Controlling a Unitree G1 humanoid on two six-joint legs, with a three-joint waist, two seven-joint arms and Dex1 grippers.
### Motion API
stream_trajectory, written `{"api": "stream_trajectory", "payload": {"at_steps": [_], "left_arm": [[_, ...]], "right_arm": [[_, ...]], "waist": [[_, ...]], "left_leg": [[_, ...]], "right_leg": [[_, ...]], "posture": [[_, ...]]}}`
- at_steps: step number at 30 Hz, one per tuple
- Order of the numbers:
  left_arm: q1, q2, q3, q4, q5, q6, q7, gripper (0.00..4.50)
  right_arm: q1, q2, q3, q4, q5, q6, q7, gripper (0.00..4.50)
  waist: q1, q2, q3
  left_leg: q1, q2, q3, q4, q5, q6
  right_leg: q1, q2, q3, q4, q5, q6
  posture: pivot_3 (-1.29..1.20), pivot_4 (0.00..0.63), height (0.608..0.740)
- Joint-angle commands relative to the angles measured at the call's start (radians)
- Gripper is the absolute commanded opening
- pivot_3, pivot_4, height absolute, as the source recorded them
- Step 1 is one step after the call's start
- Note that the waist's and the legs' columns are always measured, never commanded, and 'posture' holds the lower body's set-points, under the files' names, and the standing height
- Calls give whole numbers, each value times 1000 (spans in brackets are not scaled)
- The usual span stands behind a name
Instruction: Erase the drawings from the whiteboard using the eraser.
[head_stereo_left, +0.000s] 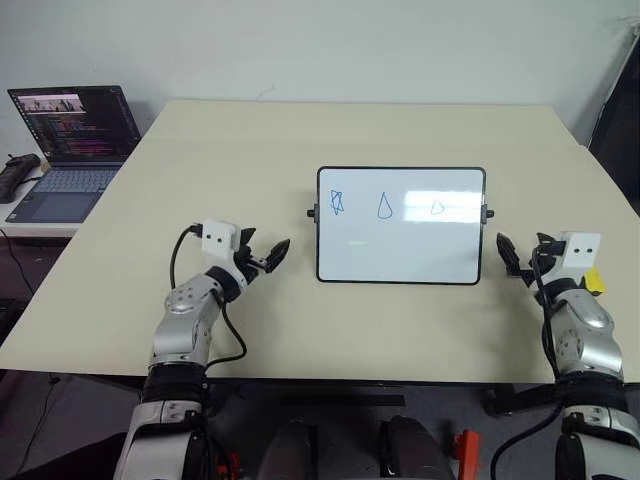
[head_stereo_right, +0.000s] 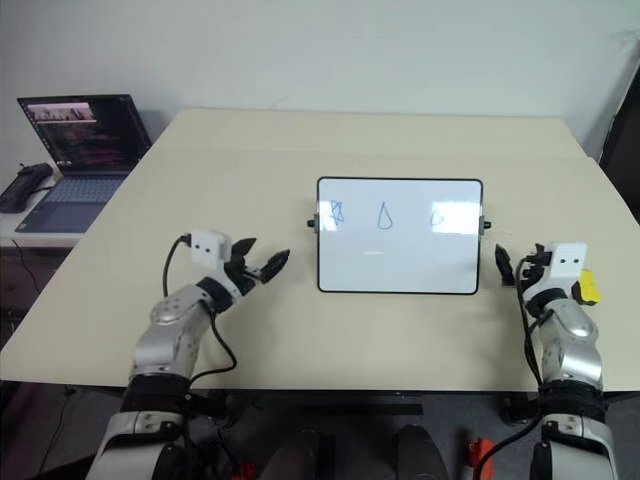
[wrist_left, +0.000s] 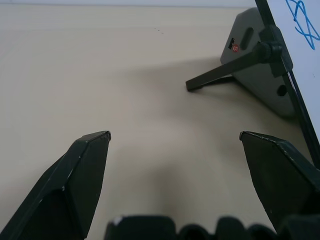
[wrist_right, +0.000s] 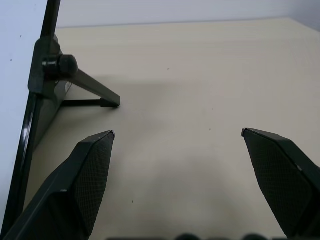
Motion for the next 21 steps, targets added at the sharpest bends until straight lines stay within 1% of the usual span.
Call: {"api": "stream_trajectory", "payload": {"at_steps": [1, 5, 14, 18, 21], "left_arm": [[-7, -1, 5, -61, -24, 12, -5, 4500], [-28, -1, 10, -29, -16, -4, 1, 4500], [-11, 0, -14, -74, -23, 18, -27, 4500], [28, 37, -22, -129, -38, 55, -85, 4500], [37, 98, 6, -188, -90, 100, -159, 4500]], "right_arm": [[4, -11, -22, -50, 17, 8, -9, 4471], [-11, -16, -19, -26, 5, 21, -31, 4471], [-38, -49, -33, 14, 18, 12, -2, 4471], [-23, -66, -38, -11, 24, 31, 13, 4471], [0, -82, -36, -77, 33, 70, 16, 4471]], "waist": [[0, 0, 0], [0, 0, 0], [0, 0, 0], [-1, 0, 0], [-2, 0, 0]], "left_leg": [[0, 0, 0, 0, 0, 0], [0, 1, 0, 0, 0, 0], [0, 1, 0, 0, 0, 0], [0, 1, 0, 0, 0, 0], [0, 2, 0, 0, 0, 0]], "right_leg": [[0, 0, 0, 0, 0, 0], [0, 1, 0, 0, 0, 0], [0, 1, 0, 0, 0, 0], [0, 1, 1, 0, 0, 0], [0, 2, 0, 0, 0, -1]], "posture": [[0, 150, 740], [0, 150, 740], [0, 150, 740], [0, 150, 740], [0, 150, 740]]}}
